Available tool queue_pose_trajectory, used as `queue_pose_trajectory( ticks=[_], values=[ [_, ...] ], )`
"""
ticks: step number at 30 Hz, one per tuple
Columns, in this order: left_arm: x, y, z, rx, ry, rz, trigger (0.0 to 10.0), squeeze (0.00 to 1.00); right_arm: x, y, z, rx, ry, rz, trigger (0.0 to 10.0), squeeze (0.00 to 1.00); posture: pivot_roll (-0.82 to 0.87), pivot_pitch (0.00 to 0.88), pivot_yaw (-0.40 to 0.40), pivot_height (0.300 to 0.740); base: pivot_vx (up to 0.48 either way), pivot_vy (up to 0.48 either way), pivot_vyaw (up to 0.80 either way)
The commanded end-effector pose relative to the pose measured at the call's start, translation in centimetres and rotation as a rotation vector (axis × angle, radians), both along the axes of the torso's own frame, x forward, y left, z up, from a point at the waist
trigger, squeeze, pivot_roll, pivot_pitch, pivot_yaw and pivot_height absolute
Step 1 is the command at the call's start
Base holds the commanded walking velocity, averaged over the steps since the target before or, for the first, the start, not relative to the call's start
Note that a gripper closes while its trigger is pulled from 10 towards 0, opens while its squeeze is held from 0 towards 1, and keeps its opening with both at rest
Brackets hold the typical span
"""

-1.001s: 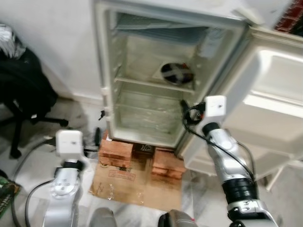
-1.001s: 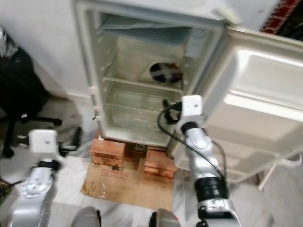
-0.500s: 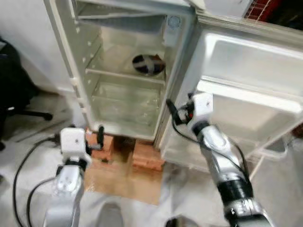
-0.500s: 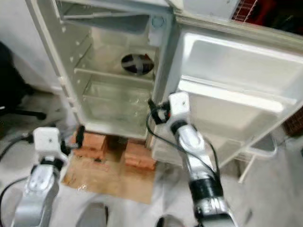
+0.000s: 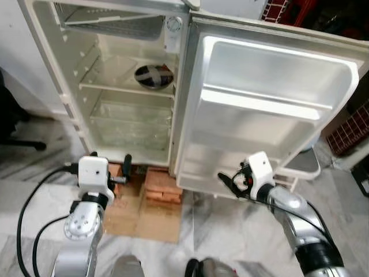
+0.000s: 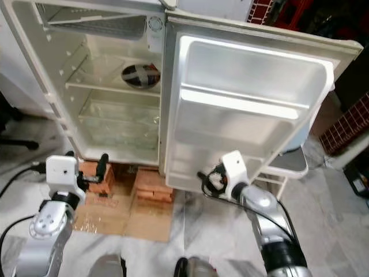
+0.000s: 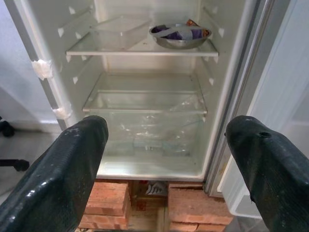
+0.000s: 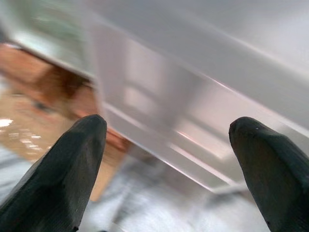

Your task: Restocking fridge

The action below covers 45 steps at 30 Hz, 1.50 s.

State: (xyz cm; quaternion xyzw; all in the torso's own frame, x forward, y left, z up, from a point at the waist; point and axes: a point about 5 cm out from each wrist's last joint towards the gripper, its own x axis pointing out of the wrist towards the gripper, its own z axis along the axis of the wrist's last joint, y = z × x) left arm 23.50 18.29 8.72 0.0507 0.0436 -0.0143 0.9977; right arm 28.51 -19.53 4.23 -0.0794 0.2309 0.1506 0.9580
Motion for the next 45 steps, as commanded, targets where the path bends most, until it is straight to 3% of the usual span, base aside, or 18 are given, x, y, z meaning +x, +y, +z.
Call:
queue_pose_trajectory(
  ticks=[1, 9, 20, 26, 28, 32, 45],
  values=[
    [-0.1, -0.1, 0.0, -0.003, 0.001, -0.004, 10.0, 0.00, 0.2, -1.7, 0.1, -0.036, -0.004, -0.102, 10.0, 0.00, 0.09, 0.113, -0.080, 0.740, 0.000, -0.442, 0.00],
    [-0.1, -0.3, 0.0, -0.008, -0.006, -0.011, 10.0, 0.00, 1.9, -2.0, 1.3, -0.040, -0.092, -0.219, 10.0, 0.00, 0.09, 0.113, -0.085, 0.740, 0.000, -0.431, 0.00],
    [-0.2, -0.3, 0.0, -0.012, -0.004, 0.000, 10.0, 0.00, 2.2, -1.7, 0.9, -0.038, -0.078, -0.229, 10.0, 0.00, 0.10, 0.113, -0.094, 0.740, 0.022, -0.418, 0.00],
    [-0.2, -0.1, -0.1, -0.002, 0.000, 0.016, 10.0, 0.00, 3.7, -2.2, 2.3, -0.002, -0.143, -0.267, 10.0, 0.00, 0.10, 0.111, -0.094, 0.740, 0.317, -0.299, 0.00],
    [-0.1, 0.0, -0.1, -0.006, -0.001, 0.029, 10.0, 0.00, 4.6, -1.9, 3.3, 0.063, -0.183, -0.282, 10.0, 0.00, 0.10, 0.110, -0.095, 0.740, 0.294, 0.000, 0.00],
    [-0.1, 0.1, -0.2, 0.000, 0.002, 0.047, 10.0, 0.00, 5.4, -1.3, 4.3, 0.063, -0.241, -0.256, 10.0, 0.00, 0.11, 0.108, -0.097, 0.740, 0.065, 0.000, 0.00],
    [0.0, 0.2, -0.2, 0.005, -0.001, 0.069, 10.0, 0.00, 6.4, 0.9, 5.9, 0.163, -0.343, -0.255, 10.0, 0.00, 0.11, 0.099, -0.101, 0.740, 0.019, 0.000, 0.61]
  ],
)
